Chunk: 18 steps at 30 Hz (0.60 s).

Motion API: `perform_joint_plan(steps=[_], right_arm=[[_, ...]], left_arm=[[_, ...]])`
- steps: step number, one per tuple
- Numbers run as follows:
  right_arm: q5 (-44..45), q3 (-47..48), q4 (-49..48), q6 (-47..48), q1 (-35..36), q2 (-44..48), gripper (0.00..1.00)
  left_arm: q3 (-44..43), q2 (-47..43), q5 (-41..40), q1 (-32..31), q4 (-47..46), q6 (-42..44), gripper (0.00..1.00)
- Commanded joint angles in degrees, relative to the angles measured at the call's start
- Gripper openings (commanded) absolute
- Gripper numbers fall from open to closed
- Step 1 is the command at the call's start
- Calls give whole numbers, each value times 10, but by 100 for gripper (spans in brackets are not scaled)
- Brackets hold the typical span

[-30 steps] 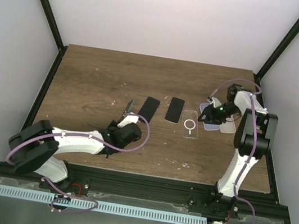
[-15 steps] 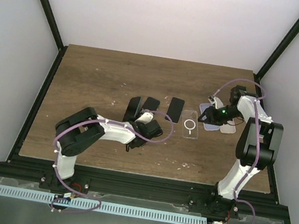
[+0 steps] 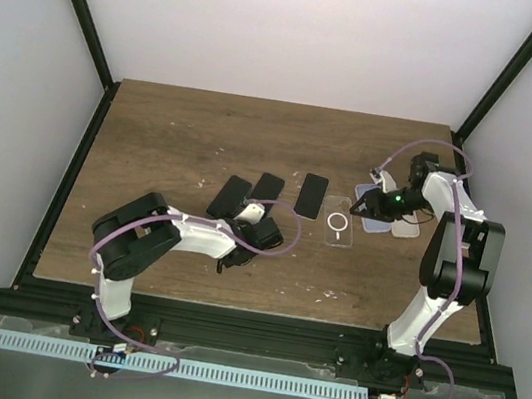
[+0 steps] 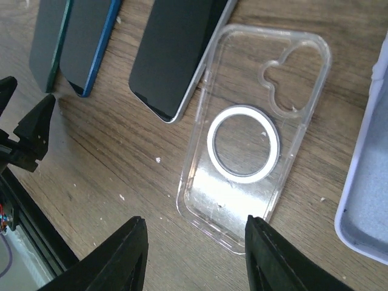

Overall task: Take the phone out of the phone case
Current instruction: Place the phone at the center of the board, then reset both arms

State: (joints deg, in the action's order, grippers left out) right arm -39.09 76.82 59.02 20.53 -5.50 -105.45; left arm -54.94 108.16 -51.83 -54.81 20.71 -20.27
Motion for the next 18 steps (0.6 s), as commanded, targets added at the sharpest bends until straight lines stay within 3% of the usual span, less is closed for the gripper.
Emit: perform_joint_plan(steps=[1,10,14,18], right_arm=[[-33,4,-14,23,0,55,45],[-78,2,-94,1,0,185,45],[-66,-10,-175,-56,-3,249,47],[-9,-32,-274,-116,-18,322,51]], left_arm=[[9,-56,47,-11,20,-14,57],[-21,-243,109,-30,86,27,69],[-90,-293,175,17,165,35,74],[-121,-359,300,92,181,45,80]])
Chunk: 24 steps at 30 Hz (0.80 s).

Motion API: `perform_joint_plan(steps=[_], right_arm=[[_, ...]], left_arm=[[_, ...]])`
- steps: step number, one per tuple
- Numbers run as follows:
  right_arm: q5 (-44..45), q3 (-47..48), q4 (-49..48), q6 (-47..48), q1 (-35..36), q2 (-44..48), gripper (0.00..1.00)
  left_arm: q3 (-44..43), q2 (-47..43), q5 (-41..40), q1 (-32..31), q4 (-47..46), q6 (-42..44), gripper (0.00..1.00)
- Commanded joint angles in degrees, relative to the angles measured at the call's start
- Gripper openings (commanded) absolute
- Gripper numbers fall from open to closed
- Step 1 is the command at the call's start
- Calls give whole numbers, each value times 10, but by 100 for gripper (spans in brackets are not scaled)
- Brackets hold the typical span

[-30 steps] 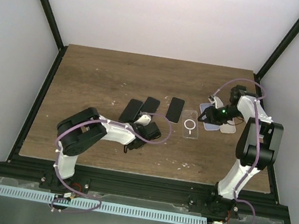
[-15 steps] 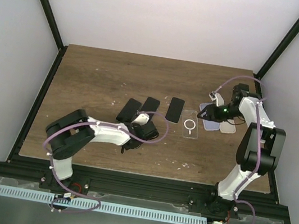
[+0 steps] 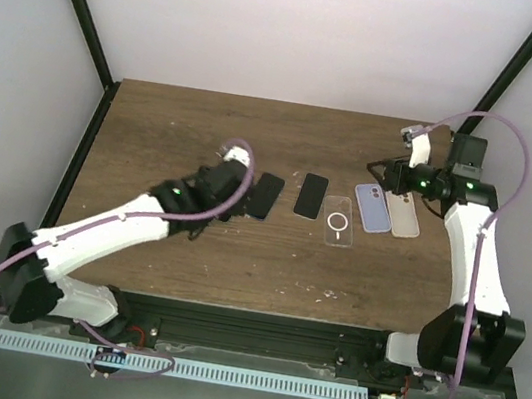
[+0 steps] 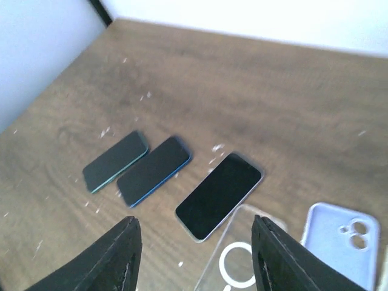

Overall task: Take the phone out of the phone case
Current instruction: Reset both arms

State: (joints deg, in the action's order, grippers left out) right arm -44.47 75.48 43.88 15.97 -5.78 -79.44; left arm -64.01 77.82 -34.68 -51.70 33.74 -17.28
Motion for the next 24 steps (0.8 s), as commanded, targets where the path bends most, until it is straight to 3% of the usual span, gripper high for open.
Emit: perform_joint_plan(steps=[1,2,3,4,8,12,24], right_arm=[[71,-27,-151,-81,-17,84,59],[100,-41,-187,-91,-18,108,70],[125,-61,-227,-100,-18,135,92],[140,-93,-265,-108,-18,158,99],[168,-203,-363,-140,-18,248,100],[203,-242,-370,-204,-18,279,100],[160,-232,-346,-231,-18,279,100]], left_arm=[[-35,-76,158,83,50,19,81],[-40,-89,178,105,50,23,82],[-45,-102,194,123,51,30,82],[-47,-113,204,136,46,42,82],[-21,-155,142,145,-2,63,86],[16,-155,58,147,-25,38,87],[101,-202,62,146,-100,74,85]])
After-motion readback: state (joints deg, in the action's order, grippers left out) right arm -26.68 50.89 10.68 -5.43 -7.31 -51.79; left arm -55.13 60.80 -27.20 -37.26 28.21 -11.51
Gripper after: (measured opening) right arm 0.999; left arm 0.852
